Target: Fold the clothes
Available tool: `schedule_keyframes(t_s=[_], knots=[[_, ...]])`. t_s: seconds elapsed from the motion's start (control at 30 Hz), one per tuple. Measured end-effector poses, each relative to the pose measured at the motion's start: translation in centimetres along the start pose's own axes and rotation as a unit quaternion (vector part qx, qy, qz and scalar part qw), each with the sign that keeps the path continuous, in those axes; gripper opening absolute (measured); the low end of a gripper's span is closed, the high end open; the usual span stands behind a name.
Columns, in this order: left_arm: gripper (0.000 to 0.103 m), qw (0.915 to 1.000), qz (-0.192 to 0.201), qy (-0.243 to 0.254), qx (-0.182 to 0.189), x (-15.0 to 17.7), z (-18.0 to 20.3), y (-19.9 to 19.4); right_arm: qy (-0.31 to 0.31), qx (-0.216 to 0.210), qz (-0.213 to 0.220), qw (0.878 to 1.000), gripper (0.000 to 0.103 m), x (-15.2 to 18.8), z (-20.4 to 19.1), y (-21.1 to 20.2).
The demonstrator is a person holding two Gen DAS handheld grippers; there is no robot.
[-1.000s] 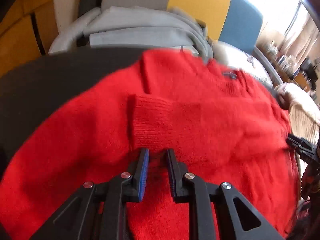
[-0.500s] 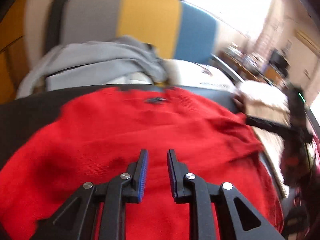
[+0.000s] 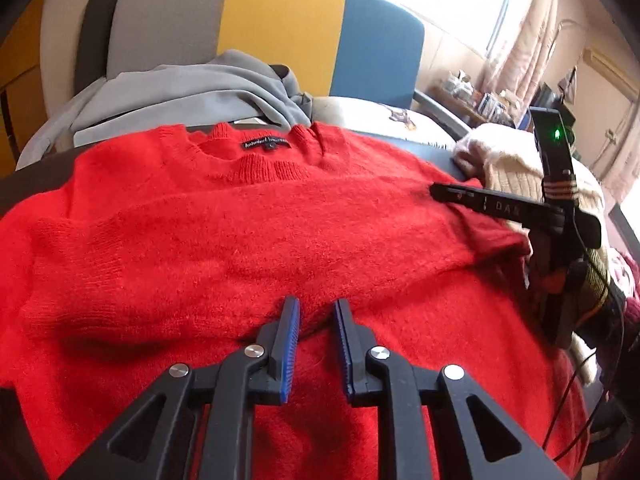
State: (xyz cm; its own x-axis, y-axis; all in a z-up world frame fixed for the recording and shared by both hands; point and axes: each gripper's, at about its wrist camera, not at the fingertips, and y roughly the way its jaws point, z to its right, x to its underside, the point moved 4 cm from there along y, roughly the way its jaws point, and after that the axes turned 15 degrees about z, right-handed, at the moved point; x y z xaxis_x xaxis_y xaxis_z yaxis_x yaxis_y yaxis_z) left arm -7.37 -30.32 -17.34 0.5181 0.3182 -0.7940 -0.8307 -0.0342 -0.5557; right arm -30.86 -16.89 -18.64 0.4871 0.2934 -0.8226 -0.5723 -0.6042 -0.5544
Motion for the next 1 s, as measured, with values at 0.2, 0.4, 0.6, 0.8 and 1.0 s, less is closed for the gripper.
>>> schedule_keyframes(t_s=[0.2,0.4,0.6,0.8,1.0], knots=[[0.022,0.9991,0.016,-0.038,-0.009,1.2,-0.4,-4.4,0.001,-0.043,0.048,0.998,0.072,-1.3,-4.5,-7.3],[0.024,0.9958,-0.008,-0.079,-0.045,4.2,-1.6,-7.8,-0.018,-0.090,-0.016,0.996,0.077,3.6,-9.1,-7.1],[0.024,0.9924,-0.012,-0.110,-0.052,6.6,-2.3,-10.2,-0.080,-0.073,-0.028,0.994,0.094,7.0,-10.8,-6.3],[0.025,0.9843,0.001,-0.165,-0.063,7.0,-3.6,-13.3,-0.137,-0.043,-0.047,0.989,0.101,7.7,-12.1,-6.0],[0.027,0.9695,0.035,-0.228,-0.083,7.8,-6.6,-18.3,-0.140,-0.032,-0.045,0.989,0.101,8.3,-12.1,-6.3]])
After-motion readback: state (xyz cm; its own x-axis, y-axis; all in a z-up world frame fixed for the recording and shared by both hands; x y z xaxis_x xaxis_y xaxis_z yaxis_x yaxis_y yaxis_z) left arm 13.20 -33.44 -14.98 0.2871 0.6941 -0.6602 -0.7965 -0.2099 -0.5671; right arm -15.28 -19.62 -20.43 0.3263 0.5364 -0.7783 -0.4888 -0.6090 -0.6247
